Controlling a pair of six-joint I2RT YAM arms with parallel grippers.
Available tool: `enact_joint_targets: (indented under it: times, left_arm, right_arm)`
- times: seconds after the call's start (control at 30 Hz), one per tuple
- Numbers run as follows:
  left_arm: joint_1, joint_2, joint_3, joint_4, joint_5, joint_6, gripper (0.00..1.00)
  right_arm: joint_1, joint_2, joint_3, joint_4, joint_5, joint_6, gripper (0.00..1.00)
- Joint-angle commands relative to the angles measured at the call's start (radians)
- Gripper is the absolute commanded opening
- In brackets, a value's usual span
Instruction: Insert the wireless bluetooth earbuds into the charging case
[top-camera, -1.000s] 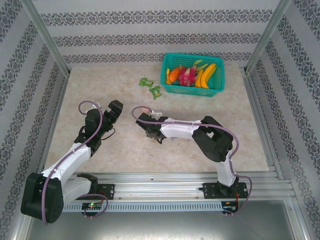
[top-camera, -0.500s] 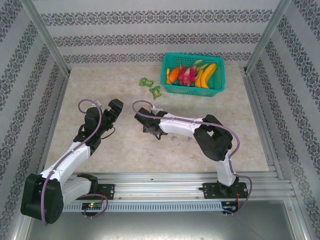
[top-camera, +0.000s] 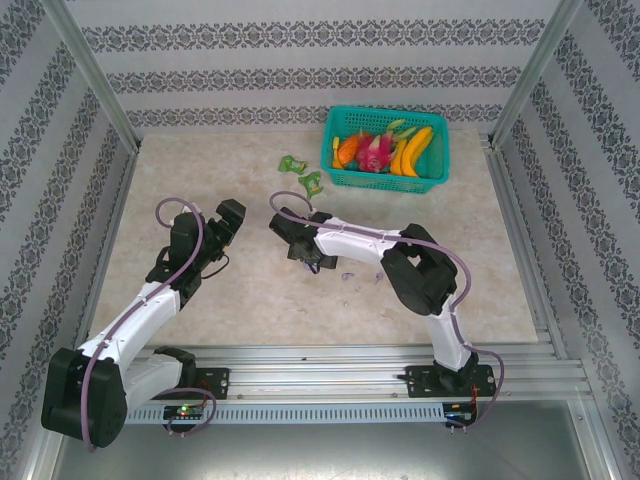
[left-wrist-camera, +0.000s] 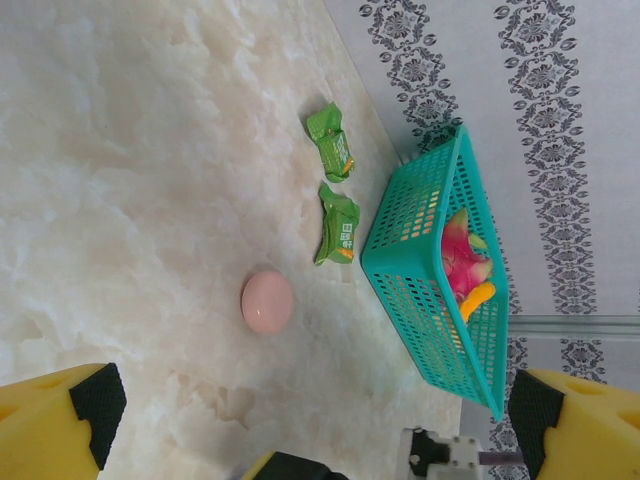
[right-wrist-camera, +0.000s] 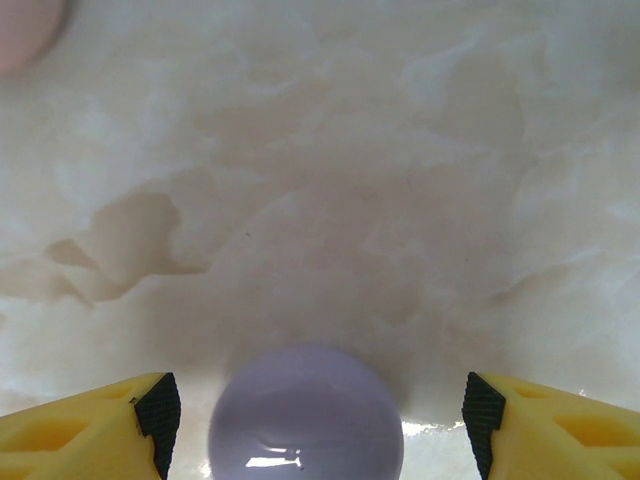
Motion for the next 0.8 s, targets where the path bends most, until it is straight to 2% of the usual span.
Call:
enact_joint_targets:
  times: [0.0,0.3,0.77]
  left_arm:
    - [0.015,-0.001,0.031,-0.016,-0.008,0.029,1.00]
    - [0.017,0.011,0.042,-0.009,0.011,0.042,1.00]
    - [0.018,0.015,0.038,-0.001,0.018,0.037,1.00]
  right_arm:
    - [0.002,0.023,0.033,-0.038,-0.012,0.018,0.77]
    - [0.027,0.040,0.008,-0.014,-0.009,-0.017,0.77]
    - [0.039,0.079,0.010,-0.020,0.040,-0.036,0.72]
